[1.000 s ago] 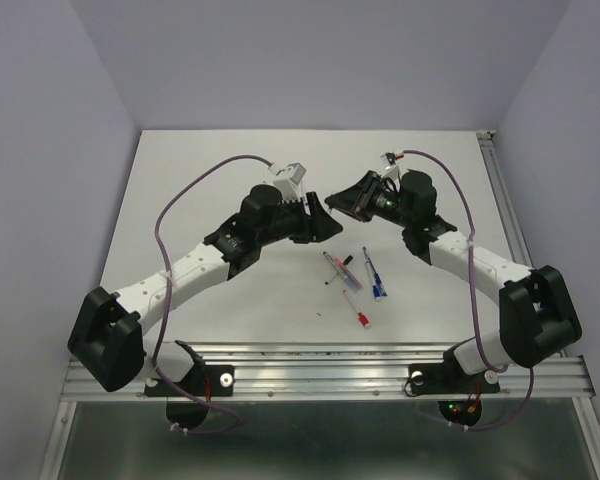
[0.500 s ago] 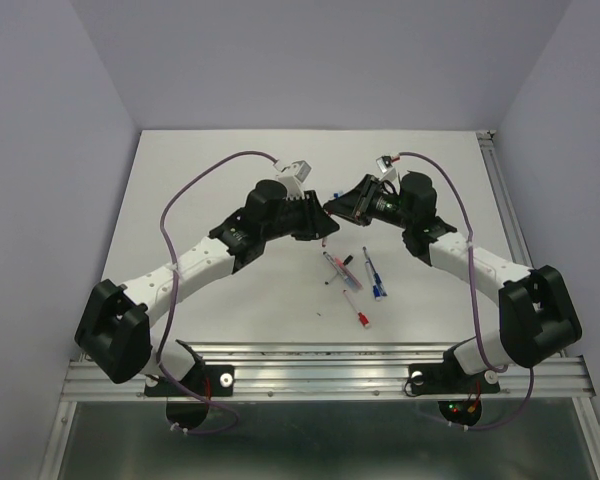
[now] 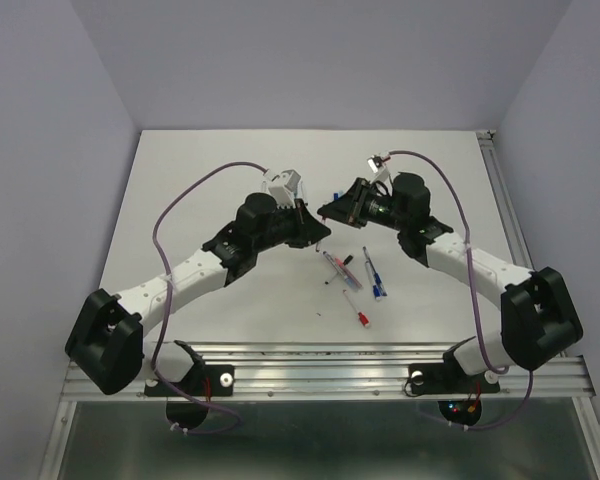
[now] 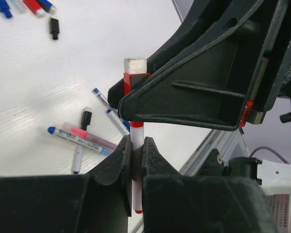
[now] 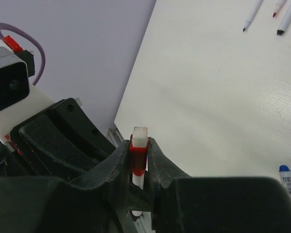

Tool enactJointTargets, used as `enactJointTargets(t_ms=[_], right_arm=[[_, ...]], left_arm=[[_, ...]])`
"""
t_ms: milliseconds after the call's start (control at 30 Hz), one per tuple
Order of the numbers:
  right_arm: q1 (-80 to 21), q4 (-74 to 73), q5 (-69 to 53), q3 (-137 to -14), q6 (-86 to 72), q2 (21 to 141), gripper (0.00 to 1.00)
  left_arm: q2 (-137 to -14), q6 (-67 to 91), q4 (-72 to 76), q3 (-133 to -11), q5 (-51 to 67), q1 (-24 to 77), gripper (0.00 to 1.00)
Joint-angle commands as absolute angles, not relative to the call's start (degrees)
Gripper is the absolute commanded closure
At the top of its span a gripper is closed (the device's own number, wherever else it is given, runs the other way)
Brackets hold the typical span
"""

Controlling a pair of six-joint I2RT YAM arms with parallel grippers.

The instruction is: Open the pen caps

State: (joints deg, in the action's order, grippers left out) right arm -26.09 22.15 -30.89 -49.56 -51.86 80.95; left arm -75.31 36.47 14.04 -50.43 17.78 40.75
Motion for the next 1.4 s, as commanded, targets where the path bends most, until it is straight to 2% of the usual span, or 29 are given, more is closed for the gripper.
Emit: enactJointTargets(t_ms=[0, 133, 233, 300, 400, 600, 800, 1000, 1200, 1367], right_arm=[[-25.49, 18.90, -8.65, -58.08, -39.74, 84.80, 0.99], [-22.51, 19.69, 10.57, -70.10, -30.88, 94.97, 0.99], [-18.73, 17.85, 8.45, -79.87, -32.24, 100.09, 0.99], [-16.62, 18.02, 2.48, -83.47, -34.70, 102.73, 0.99], [-16.52, 17.67, -5.33, -83.76, -34.89, 102.48, 0.99], [-16.44, 13.37, -7.65, -79.63, -30.16, 100.11, 0.99], [-16.44, 5.80, -3.44, -76.03, -25.76, 101.33, 0.99], [-16.44, -3.07, 2.89, -79.89, -22.76, 108.19, 0.96], [-16.35, -8.43, 9.57, -83.05, -21.27, 113.80, 0.92], [-16.43, -8.97, 8.97, -82.97, -21.44, 116.72, 0.89]], left_arm=[[-68.82, 36.65, 22.50, -48.00, 23.55, 41.66, 1.00], [-66.19, 37.96, 24.26, -42.90, 24.08, 43.33, 1.00], [-64.52, 38.23, 24.52, -41.23, 22.95, 44.29, 1.00], [-64.16, 38.58, 24.78, -40.35, 22.94, 44.47, 1.00], [-64.60, 39.37, 24.70, -40.25, 21.63, 44.47, 1.00], [-67.49, 37.44, 15.77, -46.82, 14.87, 43.77, 1.00], [-75.58, 37.27, 6.51, -52.99, 13.62, 33.42, 1.00], [-83.57, 34.72, 1.77, -57.65, 8.35, 25.42, 1.00], [-92.62, 32.87, -6.23, -65.55, 3.78, 21.71, 1.00], [-99.91, 31.20, -9.57, -70.92, 3.17, 20.92, 0.98]])
